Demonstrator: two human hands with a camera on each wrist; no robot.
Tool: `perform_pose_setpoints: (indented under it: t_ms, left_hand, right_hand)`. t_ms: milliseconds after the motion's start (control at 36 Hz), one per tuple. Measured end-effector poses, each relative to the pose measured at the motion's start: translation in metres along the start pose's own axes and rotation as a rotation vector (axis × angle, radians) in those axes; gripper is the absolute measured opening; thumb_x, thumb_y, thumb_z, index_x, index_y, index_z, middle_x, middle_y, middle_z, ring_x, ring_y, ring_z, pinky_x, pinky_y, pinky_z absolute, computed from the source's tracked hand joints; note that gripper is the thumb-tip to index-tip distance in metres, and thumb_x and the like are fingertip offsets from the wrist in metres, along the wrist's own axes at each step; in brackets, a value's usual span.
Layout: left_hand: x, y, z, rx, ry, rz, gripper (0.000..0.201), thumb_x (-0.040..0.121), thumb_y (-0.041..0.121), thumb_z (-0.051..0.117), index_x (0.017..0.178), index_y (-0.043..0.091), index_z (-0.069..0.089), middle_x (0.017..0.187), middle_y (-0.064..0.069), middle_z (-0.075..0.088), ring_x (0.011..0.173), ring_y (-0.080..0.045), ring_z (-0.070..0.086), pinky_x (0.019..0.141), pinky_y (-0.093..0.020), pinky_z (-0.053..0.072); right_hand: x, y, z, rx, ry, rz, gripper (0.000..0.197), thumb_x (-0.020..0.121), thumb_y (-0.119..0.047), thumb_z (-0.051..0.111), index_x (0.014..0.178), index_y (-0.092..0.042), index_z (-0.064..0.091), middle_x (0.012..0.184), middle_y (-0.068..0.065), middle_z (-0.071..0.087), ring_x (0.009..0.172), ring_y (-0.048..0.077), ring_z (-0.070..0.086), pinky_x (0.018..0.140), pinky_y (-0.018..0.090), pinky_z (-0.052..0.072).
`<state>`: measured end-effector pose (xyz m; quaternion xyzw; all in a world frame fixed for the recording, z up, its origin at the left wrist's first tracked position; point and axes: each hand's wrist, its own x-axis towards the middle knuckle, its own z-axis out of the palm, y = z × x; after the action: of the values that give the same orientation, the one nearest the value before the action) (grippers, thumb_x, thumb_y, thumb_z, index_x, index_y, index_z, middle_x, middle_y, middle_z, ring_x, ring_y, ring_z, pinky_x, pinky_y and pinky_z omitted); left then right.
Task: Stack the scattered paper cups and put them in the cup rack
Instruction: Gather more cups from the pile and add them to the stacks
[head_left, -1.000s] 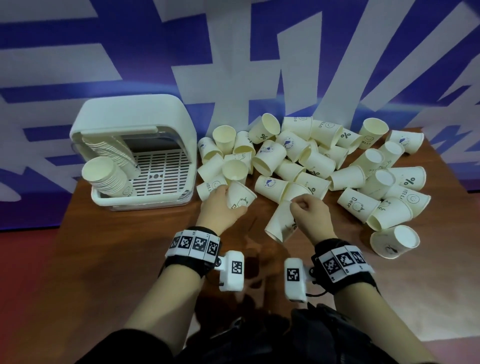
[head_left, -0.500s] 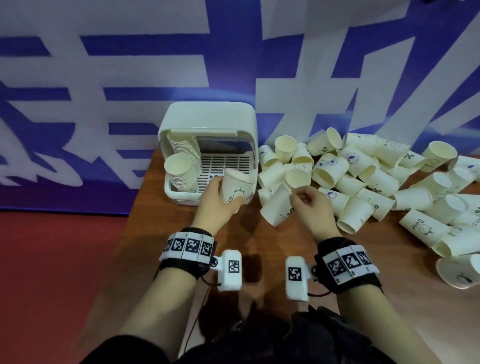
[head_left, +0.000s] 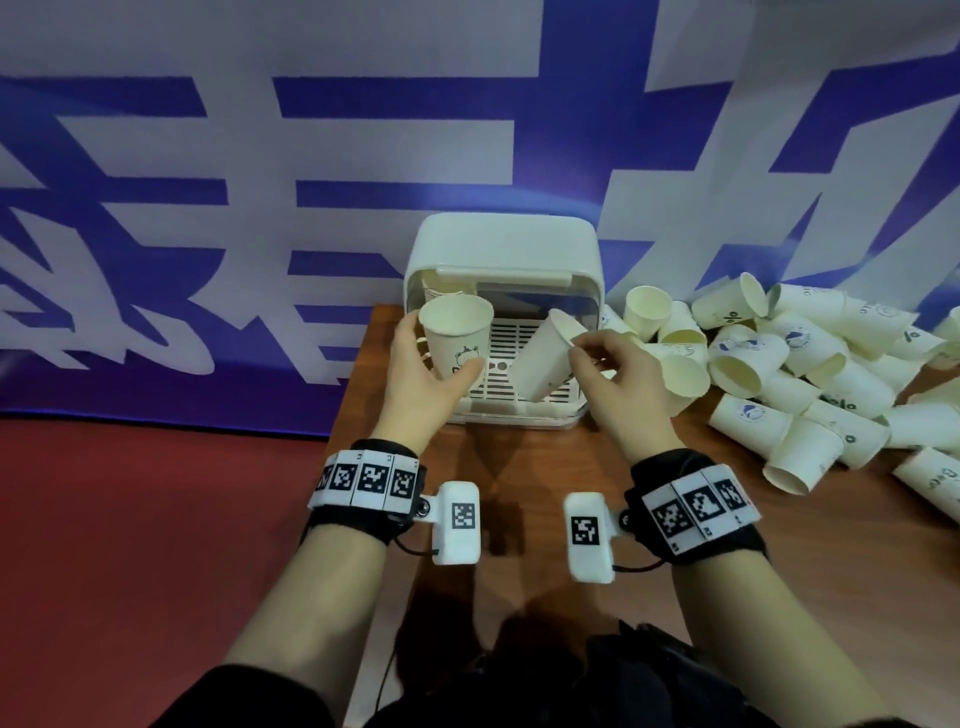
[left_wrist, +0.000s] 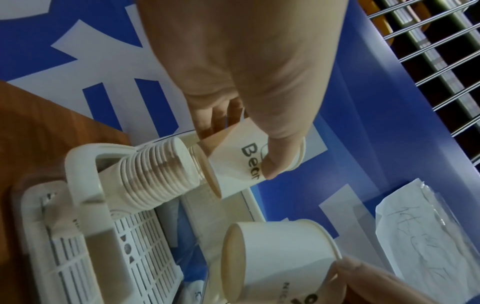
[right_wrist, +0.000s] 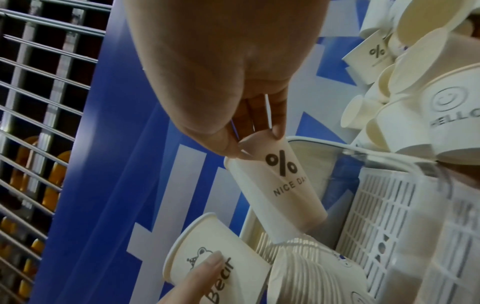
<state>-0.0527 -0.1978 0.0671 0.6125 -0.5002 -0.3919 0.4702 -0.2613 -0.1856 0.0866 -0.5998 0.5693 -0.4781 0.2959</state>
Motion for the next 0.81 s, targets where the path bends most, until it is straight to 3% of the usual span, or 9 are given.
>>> perform_pose_setpoints:
  t_ms: [83, 194, 250, 361, 528, 667, 806]
  left_hand:
    - [0.009, 0.0, -0.01, 0.034, 0.024, 0.046, 0.089, 0.062, 0.044, 0.078, 0.137, 0.031, 0.032, 0.142, 0.002, 0.037, 0.13, -0.015, 0.043, 0.105, -0.045, 0.045]
    - [0.021, 0.004, -0.016, 0.037, 0.049, 0.065, 0.086, 0.059, 0.046, 0.075, 0.133, 0.032, 0.033, 0.137, 0.002, 0.037, 0.128, -0.013, 0.041, 0.107, -0.044, 0.042]
    - [0.03, 0.003, -0.017, 0.04, 0.064, 0.063, 0.084, 0.064, 0.039, 0.078, 0.134, 0.027, 0.033, 0.136, 0.001, 0.038, 0.126, -0.012, 0.041, 0.108, -0.038, 0.039]
    - [0.043, 0.0, -0.017, 0.078, 0.103, 0.082, 0.073, 0.075, 0.021, 0.078, 0.134, 0.016, 0.034, 0.134, -0.003, 0.039, 0.119, -0.009, 0.038, 0.098, -0.024, 0.033]
    - [0.052, -0.001, -0.014, 0.108, 0.069, 0.041, 0.075, 0.076, 0.024, 0.078, 0.136, 0.019, 0.032, 0.136, -0.001, 0.04, 0.121, -0.012, 0.041, 0.097, -0.03, 0.039]
    - [0.055, -0.01, -0.01, 0.128, 0.053, 0.037, 0.075, 0.074, 0.022, 0.079, 0.135, 0.014, 0.035, 0.135, -0.004, 0.04, 0.123, -0.015, 0.042, 0.097, -0.027, 0.038]
    - [0.058, -0.021, -0.007, 0.112, 0.042, 0.01, 0.074, 0.076, 0.022, 0.079, 0.135, 0.014, 0.035, 0.136, -0.003, 0.038, 0.119, -0.009, 0.039, 0.094, -0.02, 0.032]
  right_hand:
    - [0.007, -0.011, 0.01, -0.009, 0.01, -0.05, 0.01, 0.089, -0.009, 0.057, 0.088, -0.016, 0.065, 0.085, -0.012, 0.063, 0.081, -0.006, 0.055, 0.073, 0.006, 0.04]
    - [0.017, -0.023, 0.02, -0.034, 0.039, -0.106, 0.011, 0.089, -0.01, 0.058, 0.092, -0.017, 0.066, 0.085, -0.019, 0.06, 0.083, -0.008, 0.054, 0.078, 0.01, 0.041]
    - [0.023, -0.027, 0.025, -0.042, 0.054, -0.131, 0.011, 0.089, -0.011, 0.058, 0.093, -0.015, 0.067, 0.086, -0.016, 0.062, 0.083, -0.005, 0.054, 0.08, 0.014, 0.043]
    - [0.031, -0.032, 0.03, -0.045, 0.077, -0.172, 0.011, 0.09, -0.012, 0.058, 0.096, -0.013, 0.067, 0.092, -0.007, 0.066, 0.092, 0.009, 0.058, 0.084, 0.023, 0.045]
    - [0.038, -0.036, 0.035, -0.014, 0.161, -0.208, 0.011, 0.09, -0.01, 0.059, 0.096, -0.013, 0.068, 0.093, 0.001, 0.067, 0.088, 0.008, 0.058, 0.082, 0.019, 0.045]
    - [0.045, -0.037, 0.041, -0.012, 0.198, -0.207, 0.012, 0.09, -0.013, 0.059, 0.098, -0.011, 0.068, 0.093, -0.001, 0.067, 0.088, 0.012, 0.058, 0.081, 0.02, 0.046]
    - [0.051, -0.037, 0.049, -0.002, 0.191, -0.222, 0.011, 0.09, -0.013, 0.059, 0.098, -0.011, 0.068, 0.093, -0.001, 0.067, 0.092, 0.016, 0.06, 0.081, 0.016, 0.045]
